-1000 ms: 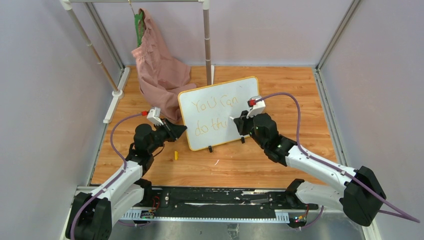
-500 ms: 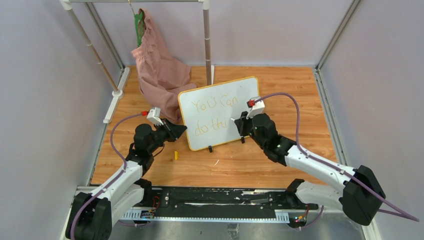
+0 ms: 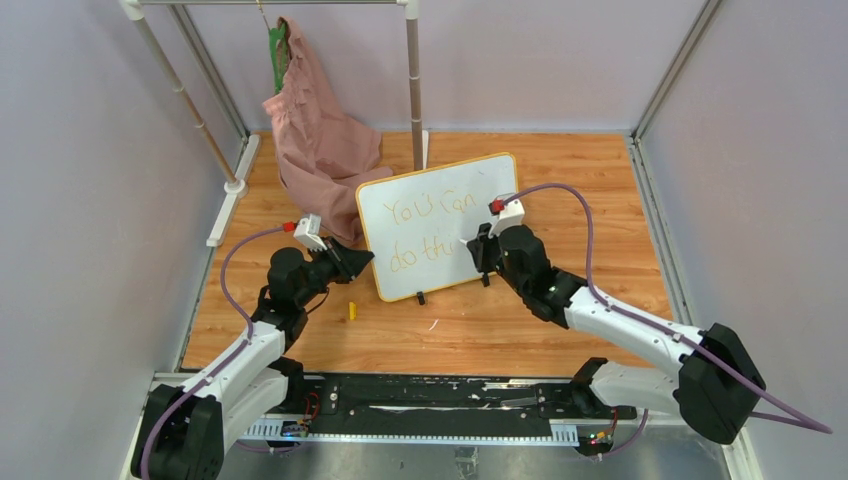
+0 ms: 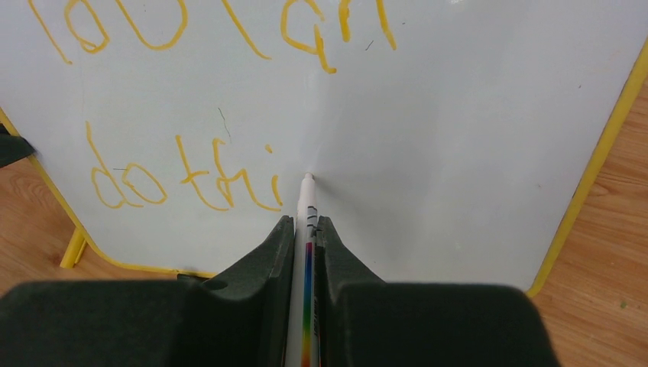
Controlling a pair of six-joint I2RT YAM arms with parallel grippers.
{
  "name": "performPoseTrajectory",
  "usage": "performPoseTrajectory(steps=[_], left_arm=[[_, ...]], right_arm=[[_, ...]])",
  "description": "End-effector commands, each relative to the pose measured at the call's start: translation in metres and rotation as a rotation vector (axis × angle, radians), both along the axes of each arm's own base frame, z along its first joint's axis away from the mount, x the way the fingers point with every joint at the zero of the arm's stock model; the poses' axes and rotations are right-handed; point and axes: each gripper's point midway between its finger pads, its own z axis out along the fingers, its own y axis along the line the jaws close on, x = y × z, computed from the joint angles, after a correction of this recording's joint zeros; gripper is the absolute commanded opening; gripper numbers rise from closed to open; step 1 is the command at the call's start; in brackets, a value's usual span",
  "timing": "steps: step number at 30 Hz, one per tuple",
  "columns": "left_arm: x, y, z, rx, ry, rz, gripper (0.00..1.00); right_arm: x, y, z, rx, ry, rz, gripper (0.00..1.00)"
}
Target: Write a sentence on the whiteboard
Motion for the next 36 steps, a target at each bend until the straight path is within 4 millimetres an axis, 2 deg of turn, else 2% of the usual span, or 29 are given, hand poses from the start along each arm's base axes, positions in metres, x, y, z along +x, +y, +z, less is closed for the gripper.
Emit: performPoseTrajectory(steps=[1,12,23,36], left_arm=[[0.001,-0.003,0.014,-0.025,-0.051,-0.008,0.00],[0.001,-0.003,0.015,-0.026,-0.055,-0.007,0.00],[0.001,-0.003,0.015,-0.026,-0.052,-0.007,0.00],[0.001,-0.003,0.015,-0.025,-0.053,-0.007,0.00]], right_arm=[[0.007,0.006,0.012,0.032,-0.008,-0.002,0.00],[-0.001,0.017,0.003,0.025,0.018,0.036,0.00],[-0.006,0.004,-0.010,-0.010,0.035,0.002,0.00],[-0.008,-0.002,-0.018,-0.035,0.053,-0.012,0.00]])
